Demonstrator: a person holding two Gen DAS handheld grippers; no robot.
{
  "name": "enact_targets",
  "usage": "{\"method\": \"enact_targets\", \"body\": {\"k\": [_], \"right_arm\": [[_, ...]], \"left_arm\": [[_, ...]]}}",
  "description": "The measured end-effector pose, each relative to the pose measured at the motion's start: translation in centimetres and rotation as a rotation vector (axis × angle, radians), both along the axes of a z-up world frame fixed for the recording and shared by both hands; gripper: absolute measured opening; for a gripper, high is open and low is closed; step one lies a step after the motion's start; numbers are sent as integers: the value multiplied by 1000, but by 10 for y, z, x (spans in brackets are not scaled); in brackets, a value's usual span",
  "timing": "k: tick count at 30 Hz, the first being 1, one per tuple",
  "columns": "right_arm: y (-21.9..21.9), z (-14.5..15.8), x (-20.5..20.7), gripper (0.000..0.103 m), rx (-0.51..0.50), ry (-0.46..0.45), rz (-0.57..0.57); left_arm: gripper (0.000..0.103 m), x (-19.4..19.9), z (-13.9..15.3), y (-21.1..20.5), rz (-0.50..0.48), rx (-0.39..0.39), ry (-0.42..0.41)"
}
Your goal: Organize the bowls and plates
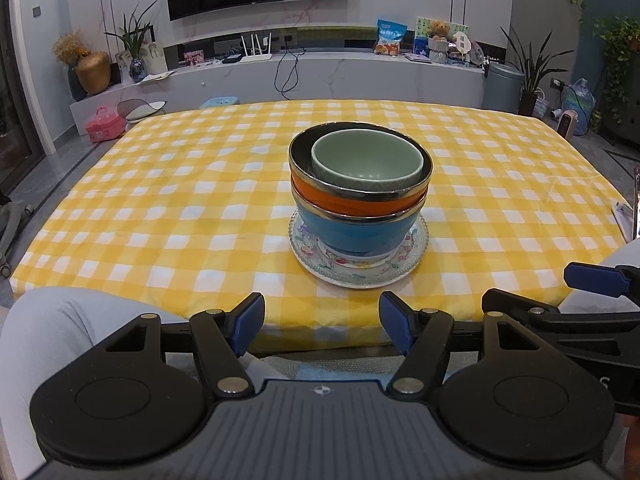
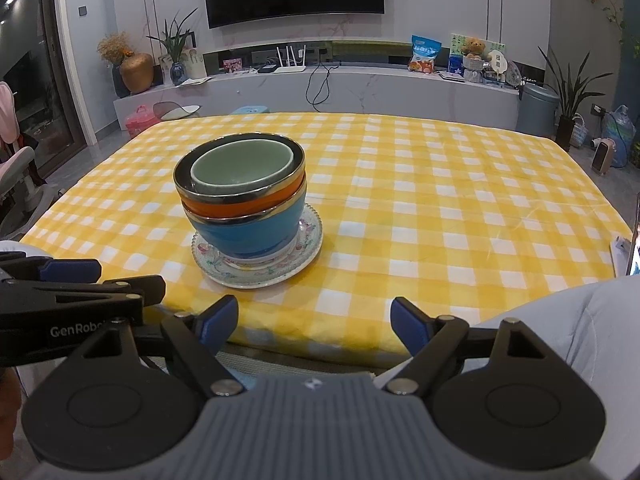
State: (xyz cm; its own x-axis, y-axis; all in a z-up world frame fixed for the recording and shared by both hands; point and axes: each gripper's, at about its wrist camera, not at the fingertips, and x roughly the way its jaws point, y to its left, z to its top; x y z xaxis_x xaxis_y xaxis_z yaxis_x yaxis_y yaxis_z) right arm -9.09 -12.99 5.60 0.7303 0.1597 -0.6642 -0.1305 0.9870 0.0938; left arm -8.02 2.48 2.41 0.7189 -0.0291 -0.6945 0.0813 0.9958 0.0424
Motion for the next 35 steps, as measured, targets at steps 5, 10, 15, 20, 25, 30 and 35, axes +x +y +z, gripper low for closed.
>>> {"method": "enact_targets", "body": {"k": [5, 10, 15, 20, 25, 30, 35], "right_arm": [[0, 0, 0, 82, -1, 1, -4], [0, 0, 0, 82, -1, 1, -6], [0, 0, 0, 83, -2, 1, -8], [0, 1, 1, 83, 0, 3, -13], [0, 0, 1, 83, -1, 5, -13], [2, -1, 1, 83, -2, 9, -13], [2, -1, 2, 83, -1, 10, -14]], "left_arm": [[77, 0, 1, 1, 1, -6, 1], [77, 0, 2, 0, 2, -8, -4], [77, 1, 4, 1, 6, -18, -8], [77, 0, 5, 1, 7, -15, -16], [77, 0, 5, 2, 9, -14, -18], [77, -1, 6, 4, 7, -19, -25], [77, -1, 8, 4, 6, -23, -32]]}}
